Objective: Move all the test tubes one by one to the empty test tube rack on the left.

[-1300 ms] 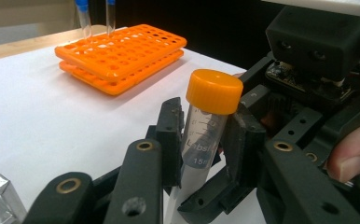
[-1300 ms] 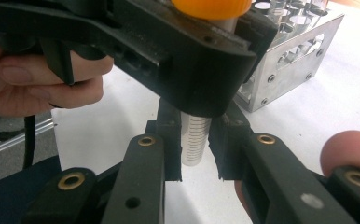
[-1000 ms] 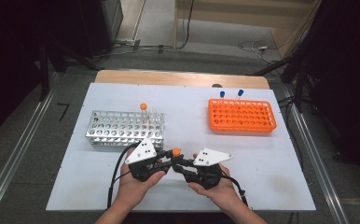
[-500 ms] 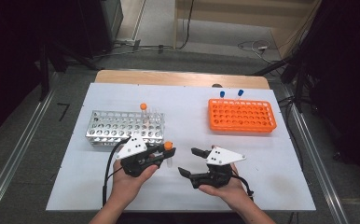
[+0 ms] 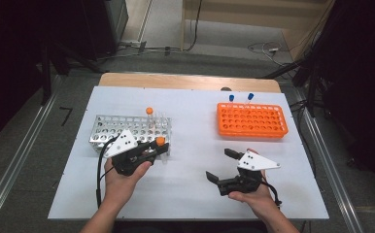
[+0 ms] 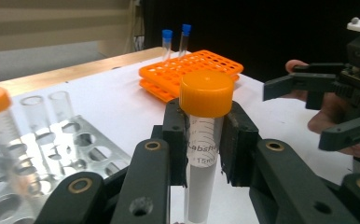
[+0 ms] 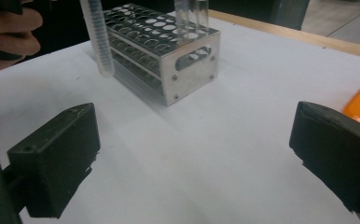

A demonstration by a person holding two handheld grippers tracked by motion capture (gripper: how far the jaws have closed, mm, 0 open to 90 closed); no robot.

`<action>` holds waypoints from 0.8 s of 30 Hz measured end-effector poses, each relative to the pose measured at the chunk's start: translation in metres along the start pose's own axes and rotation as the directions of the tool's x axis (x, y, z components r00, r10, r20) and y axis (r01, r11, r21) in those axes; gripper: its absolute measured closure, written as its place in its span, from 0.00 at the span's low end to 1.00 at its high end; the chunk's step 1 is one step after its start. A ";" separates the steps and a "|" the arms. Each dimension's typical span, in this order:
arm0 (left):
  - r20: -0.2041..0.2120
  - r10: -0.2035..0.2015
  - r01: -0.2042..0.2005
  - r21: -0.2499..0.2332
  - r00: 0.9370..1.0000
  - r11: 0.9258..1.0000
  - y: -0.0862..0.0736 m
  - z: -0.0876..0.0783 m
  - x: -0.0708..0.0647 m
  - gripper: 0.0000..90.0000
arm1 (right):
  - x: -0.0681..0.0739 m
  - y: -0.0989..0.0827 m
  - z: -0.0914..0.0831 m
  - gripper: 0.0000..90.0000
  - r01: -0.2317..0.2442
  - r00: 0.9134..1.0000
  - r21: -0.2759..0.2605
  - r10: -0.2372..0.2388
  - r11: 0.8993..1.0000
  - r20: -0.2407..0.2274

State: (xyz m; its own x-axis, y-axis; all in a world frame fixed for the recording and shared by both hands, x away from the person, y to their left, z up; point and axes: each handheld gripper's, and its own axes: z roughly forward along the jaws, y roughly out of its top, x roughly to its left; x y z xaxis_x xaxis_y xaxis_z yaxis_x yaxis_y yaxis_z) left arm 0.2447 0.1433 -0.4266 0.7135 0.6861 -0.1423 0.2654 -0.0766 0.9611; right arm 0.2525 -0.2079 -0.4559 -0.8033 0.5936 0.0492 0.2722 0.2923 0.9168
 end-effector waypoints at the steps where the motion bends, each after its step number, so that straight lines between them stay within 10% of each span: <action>1: -0.003 0.001 -0.001 0.000 1.000 1.000 0.001 -0.001 0.002 0.83 | -0.002 -0.001 -0.002 0.00 -0.003 1.000 -0.002 0.003 1.000 0.006; 24: -0.150 -0.020 0.013 -0.050 0.988 0.999 0.025 -0.015 0.053 0.83 | -0.051 -0.032 -0.055 0.00 -0.061 0.990 0.016 0.058 0.998 0.130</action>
State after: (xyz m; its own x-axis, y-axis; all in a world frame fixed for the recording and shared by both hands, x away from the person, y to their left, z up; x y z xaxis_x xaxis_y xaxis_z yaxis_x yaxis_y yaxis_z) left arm 0.2791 0.1889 -0.4067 0.6025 0.7883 -0.1247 0.2420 -0.0316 0.9698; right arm 0.2557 -0.2884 -0.4663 -0.7102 0.7022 0.0504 0.3288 0.2675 0.9057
